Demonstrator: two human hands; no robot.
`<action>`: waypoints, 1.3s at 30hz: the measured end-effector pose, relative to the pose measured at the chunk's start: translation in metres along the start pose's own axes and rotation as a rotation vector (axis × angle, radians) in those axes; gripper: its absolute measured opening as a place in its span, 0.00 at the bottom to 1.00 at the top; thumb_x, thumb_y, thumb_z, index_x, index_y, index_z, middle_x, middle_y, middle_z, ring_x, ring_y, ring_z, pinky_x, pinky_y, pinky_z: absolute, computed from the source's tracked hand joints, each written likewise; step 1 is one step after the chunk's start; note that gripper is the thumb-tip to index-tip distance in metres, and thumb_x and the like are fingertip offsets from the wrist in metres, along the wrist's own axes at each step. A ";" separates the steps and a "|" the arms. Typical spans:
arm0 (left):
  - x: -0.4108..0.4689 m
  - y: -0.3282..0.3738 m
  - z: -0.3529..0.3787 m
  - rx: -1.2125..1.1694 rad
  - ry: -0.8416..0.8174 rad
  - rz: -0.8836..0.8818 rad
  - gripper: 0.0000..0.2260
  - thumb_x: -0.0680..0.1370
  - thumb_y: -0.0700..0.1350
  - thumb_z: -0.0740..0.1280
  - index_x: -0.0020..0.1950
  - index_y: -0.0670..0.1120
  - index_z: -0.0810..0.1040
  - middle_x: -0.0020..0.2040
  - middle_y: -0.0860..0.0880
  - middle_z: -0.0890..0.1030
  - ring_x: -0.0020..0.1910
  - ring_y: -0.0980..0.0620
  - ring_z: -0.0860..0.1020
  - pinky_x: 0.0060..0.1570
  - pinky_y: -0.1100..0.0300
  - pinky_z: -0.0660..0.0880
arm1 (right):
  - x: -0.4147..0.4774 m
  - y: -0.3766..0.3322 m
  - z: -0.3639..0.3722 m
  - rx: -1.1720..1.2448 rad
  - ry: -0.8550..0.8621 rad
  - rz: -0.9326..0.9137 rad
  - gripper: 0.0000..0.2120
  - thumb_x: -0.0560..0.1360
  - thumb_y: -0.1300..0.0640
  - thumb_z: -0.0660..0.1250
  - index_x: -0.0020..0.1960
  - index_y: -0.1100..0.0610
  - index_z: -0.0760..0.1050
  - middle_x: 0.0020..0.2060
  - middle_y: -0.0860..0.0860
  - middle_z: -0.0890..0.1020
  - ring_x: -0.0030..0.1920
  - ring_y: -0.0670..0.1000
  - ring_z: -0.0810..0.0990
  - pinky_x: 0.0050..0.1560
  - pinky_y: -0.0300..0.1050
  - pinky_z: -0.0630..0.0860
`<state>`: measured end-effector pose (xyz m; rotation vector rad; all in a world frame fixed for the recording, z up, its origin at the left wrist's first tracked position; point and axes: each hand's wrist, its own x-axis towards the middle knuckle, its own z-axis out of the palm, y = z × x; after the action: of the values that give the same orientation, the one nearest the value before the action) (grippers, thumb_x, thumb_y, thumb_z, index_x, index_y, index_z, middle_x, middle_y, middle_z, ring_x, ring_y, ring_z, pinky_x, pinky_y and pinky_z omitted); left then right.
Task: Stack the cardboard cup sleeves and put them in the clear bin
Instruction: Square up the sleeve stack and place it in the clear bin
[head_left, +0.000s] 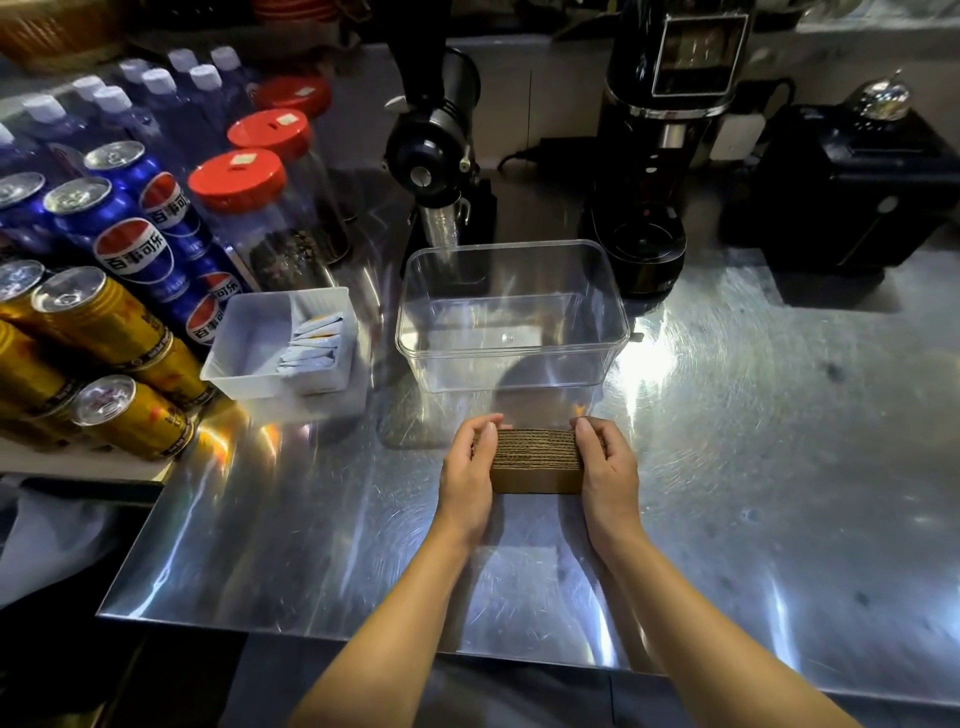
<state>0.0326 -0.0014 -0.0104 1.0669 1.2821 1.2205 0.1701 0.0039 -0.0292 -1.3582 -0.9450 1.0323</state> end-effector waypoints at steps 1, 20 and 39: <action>-0.002 0.000 -0.006 0.000 -0.048 -0.008 0.06 0.75 0.50 0.64 0.51 0.56 0.77 0.49 0.54 0.80 0.50 0.55 0.78 0.50 0.61 0.74 | 0.000 0.000 0.000 -0.002 -0.002 -0.005 0.08 0.76 0.50 0.60 0.43 0.51 0.76 0.36 0.46 0.78 0.34 0.35 0.75 0.35 0.27 0.71; -0.009 -0.010 -0.036 0.224 -0.177 0.026 0.20 0.70 0.36 0.71 0.54 0.59 0.74 0.48 0.63 0.82 0.50 0.62 0.79 0.49 0.71 0.74 | -0.006 -0.012 -0.026 -0.134 -0.234 -0.009 0.17 0.68 0.42 0.66 0.56 0.44 0.73 0.51 0.43 0.79 0.51 0.40 0.78 0.48 0.33 0.73; -0.010 0.003 -0.042 0.354 -0.191 0.090 0.21 0.71 0.36 0.70 0.52 0.61 0.72 0.50 0.56 0.80 0.48 0.68 0.78 0.47 0.75 0.71 | -0.011 -0.013 -0.053 -0.302 -0.287 -0.130 0.22 0.69 0.65 0.69 0.51 0.39 0.74 0.46 0.43 0.82 0.46 0.40 0.81 0.47 0.29 0.74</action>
<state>-0.0084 -0.0144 -0.0076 1.4728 1.3411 0.9478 0.2178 -0.0221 -0.0159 -1.3925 -1.4311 1.0304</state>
